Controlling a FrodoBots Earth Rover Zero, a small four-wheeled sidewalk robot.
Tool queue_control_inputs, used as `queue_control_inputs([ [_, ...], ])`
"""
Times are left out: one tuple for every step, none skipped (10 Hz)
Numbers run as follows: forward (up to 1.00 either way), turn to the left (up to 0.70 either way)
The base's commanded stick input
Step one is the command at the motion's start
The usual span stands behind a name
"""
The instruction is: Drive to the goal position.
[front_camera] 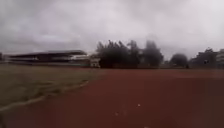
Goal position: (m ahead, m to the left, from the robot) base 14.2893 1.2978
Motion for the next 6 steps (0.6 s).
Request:
queue_control_inputs([
  [0.7,0.0],
  [0.7,0.0],
  [0.7,0.0],
  [0.7,0.0],
  [0.7,0.0],
  [0.7,0.0],
])
